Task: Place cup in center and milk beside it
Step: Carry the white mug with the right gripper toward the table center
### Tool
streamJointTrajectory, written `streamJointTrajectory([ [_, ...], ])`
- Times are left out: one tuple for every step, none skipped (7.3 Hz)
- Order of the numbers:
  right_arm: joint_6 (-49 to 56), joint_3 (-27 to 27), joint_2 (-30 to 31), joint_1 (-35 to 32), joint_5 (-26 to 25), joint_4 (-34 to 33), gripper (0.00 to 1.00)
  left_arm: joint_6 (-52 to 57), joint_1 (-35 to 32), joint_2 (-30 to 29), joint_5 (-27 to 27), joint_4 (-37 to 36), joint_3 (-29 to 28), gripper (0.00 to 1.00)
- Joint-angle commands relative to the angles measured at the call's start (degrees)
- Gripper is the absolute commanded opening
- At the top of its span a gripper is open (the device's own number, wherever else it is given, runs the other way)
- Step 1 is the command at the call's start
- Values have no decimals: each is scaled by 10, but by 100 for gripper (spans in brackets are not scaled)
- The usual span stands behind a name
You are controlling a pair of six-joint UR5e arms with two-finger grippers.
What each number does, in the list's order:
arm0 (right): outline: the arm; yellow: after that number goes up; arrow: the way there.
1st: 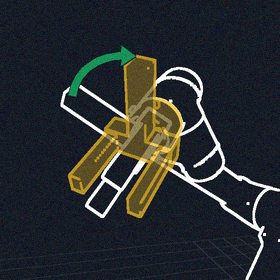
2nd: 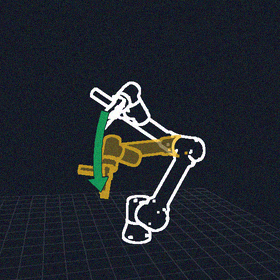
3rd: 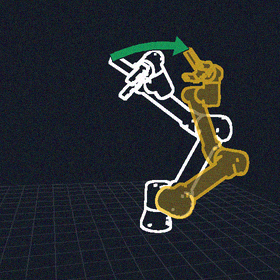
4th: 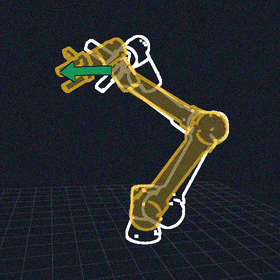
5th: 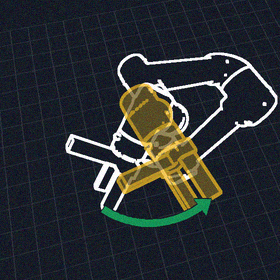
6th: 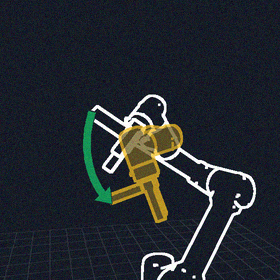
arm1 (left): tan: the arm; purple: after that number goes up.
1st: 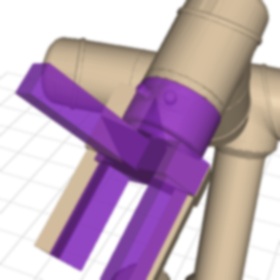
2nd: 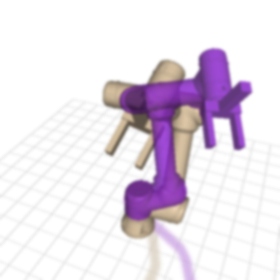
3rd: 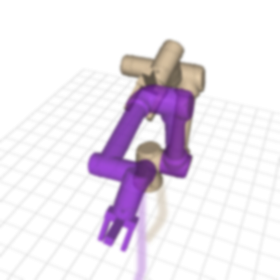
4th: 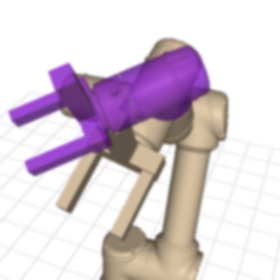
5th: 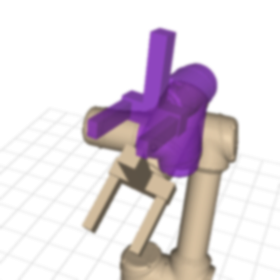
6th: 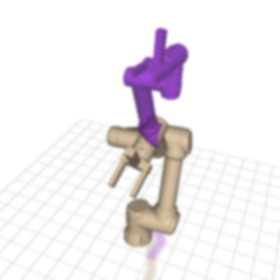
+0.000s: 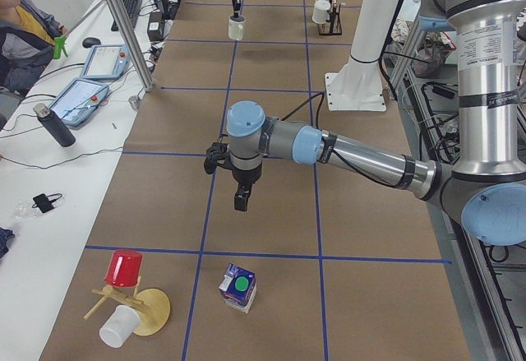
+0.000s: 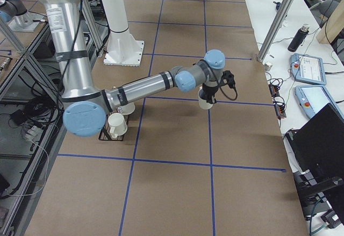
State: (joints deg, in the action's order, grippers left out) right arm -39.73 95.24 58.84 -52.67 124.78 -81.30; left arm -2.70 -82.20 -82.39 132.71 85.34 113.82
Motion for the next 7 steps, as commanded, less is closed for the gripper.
streamJointTrajectory([
  [-27,-91,-117,62,-42,6,0,1,-1,1,0,0,3,98],
  [-19,-109,-132,87,-53,6,0,2,0,1,1,1,-1,98],
  [-18,-130,-154,96,-74,6,0,2,1,0,1,1,-6,98],
  [-25,-138,-158,100,-77,8,0,2,1,-1,1,1,-3,98],
  [-25,-164,-183,100,-77,10,0,1,0,-1,1,1,0,98],
  [-27,-187,-203,101,-76,10,0,2,-3,2,1,1,3,98],
  [-25,-200,-210,102,-73,11,0,4,-8,5,1,1,4,98],
])
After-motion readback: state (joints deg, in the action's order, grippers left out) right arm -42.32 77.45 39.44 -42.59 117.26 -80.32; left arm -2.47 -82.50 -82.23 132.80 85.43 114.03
